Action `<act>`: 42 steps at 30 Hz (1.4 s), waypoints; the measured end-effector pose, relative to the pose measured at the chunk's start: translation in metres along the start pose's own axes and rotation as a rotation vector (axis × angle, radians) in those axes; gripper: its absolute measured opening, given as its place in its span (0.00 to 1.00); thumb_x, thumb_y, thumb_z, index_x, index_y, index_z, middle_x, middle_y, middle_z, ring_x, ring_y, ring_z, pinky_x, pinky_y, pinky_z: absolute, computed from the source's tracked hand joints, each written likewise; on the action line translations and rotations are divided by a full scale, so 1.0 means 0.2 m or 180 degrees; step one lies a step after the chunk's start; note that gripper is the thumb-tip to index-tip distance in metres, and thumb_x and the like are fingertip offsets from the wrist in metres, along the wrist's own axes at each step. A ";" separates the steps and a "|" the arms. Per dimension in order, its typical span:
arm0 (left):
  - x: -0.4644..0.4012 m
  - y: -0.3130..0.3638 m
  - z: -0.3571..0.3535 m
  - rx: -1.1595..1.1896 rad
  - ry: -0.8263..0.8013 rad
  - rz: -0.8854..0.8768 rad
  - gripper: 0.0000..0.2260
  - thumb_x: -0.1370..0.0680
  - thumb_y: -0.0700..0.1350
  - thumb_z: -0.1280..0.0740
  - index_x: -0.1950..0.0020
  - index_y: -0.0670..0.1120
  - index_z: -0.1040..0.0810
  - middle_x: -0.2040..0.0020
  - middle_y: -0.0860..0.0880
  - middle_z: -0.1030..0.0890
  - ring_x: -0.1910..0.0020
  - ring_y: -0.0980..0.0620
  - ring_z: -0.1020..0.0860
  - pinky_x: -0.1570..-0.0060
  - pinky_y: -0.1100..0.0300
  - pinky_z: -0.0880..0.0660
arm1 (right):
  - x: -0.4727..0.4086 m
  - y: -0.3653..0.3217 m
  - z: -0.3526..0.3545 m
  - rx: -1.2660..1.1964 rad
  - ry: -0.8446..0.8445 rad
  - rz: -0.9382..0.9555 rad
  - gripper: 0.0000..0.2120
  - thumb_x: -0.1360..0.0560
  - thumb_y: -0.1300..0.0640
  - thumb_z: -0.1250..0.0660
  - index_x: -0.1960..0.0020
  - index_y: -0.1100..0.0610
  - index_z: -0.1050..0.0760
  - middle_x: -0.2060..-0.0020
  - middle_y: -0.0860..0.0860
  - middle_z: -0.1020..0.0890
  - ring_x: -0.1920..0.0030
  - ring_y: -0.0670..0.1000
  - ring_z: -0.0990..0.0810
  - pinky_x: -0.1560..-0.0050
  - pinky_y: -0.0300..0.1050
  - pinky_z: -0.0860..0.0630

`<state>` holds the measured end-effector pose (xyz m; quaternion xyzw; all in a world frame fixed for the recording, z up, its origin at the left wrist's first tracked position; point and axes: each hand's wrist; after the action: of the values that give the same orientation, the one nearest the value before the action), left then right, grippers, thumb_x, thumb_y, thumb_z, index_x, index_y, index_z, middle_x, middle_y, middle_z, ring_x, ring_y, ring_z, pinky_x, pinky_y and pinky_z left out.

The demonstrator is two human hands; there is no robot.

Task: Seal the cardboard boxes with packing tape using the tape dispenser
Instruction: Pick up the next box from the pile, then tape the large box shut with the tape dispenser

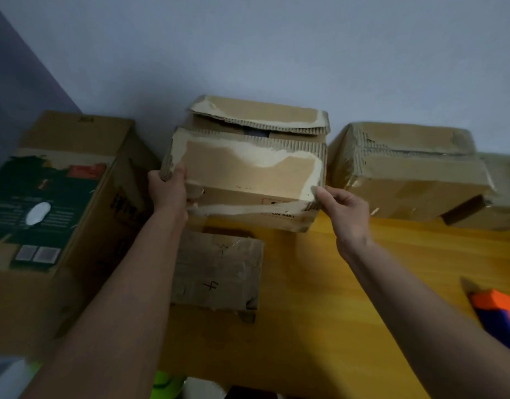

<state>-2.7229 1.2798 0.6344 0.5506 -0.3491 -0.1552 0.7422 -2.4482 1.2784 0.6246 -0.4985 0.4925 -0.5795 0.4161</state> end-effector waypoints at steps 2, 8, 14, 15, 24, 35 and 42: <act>0.10 0.06 0.00 0.0139 0.0141 -0.0163 0.12 0.21 0.51 0.35 0.44 0.47 0.34 0.46 0.48 0.26 0.47 0.45 0.23 0.49 0.43 0.21 | 0.03 -0.07 0.06 -0.0050 0.0085 0.0135 0.01 0.29 0.56 0.26 0.57 0.53 0.17 0.62 0.46 0.15 0.59 0.42 0.18 0.54 0.38 0.21; 0.59 0.15 0.03 0.0132 0.0131 -0.0400 0.19 0.23 0.52 0.32 0.35 0.52 0.33 0.42 0.51 0.29 0.46 0.47 0.25 0.54 0.45 0.19 | 0.15 -0.28 0.34 0.0034 0.0780 0.0189 0.10 0.34 0.51 0.22 0.67 0.54 0.20 0.68 0.48 0.16 0.62 0.48 0.17 0.53 0.46 0.19; 1.10 0.07 0.05 0.0316 -0.0035 -0.0295 0.19 0.23 0.50 0.30 0.34 0.47 0.25 0.46 0.49 0.21 0.53 0.51 0.22 0.58 0.48 0.19 | 0.37 -0.29 0.77 0.0065 0.0838 0.0116 0.12 0.34 0.54 0.22 0.70 0.57 0.22 0.73 0.47 0.18 0.68 0.45 0.18 0.52 0.49 0.18; 1.16 0.06 0.05 0.0347 -0.0050 -0.0302 0.20 0.24 0.50 0.30 0.33 0.47 0.25 0.47 0.50 0.21 0.53 0.51 0.21 0.59 0.49 0.19 | 0.39 -0.28 0.83 -0.0001 0.0828 0.0099 0.12 0.35 0.55 0.21 0.70 0.58 0.22 0.74 0.47 0.18 0.67 0.45 0.17 0.54 0.47 0.18; 1.54 -0.05 0.07 0.0161 0.0290 -0.0825 0.02 0.22 0.50 0.32 0.52 0.54 0.23 0.53 0.52 0.20 0.54 0.50 0.20 0.56 0.49 0.19 | 0.51 -0.21 1.06 -0.0173 0.0413 -0.0201 0.14 0.35 0.59 0.22 0.71 0.59 0.26 0.77 0.49 0.20 0.74 0.46 0.21 0.71 0.35 0.24; 1.71 -0.26 0.15 -0.0541 0.0137 -0.0742 0.14 0.23 0.53 0.32 0.44 0.47 0.28 0.52 0.49 0.25 0.58 0.50 0.24 0.66 0.56 0.28 | 0.48 -0.31 1.32 0.0859 -0.0145 -0.0355 0.16 0.38 0.59 0.20 0.64 0.67 0.24 0.67 0.59 0.19 0.70 0.53 0.19 0.76 0.41 0.21; 1.82 -0.46 -0.05 -0.0706 -0.0314 -0.0218 0.10 0.22 0.51 0.33 0.51 0.45 0.29 0.56 0.48 0.27 0.61 0.51 0.26 0.71 0.59 0.32 | 0.41 -0.28 1.57 0.1857 0.0115 -0.0316 0.17 0.40 0.53 0.19 0.65 0.64 0.22 0.69 0.58 0.18 0.70 0.54 0.18 0.66 0.47 0.20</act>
<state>-2.4439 1.0306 0.6752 0.4685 -0.3469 -0.2451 0.7747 -2.1502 1.1592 0.6988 -0.3708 0.2875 -0.7250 0.5041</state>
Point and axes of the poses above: each hand's wrist, its own x-axis away from the middle knuckle, its own z-axis out of the back of the hand, y = z × x
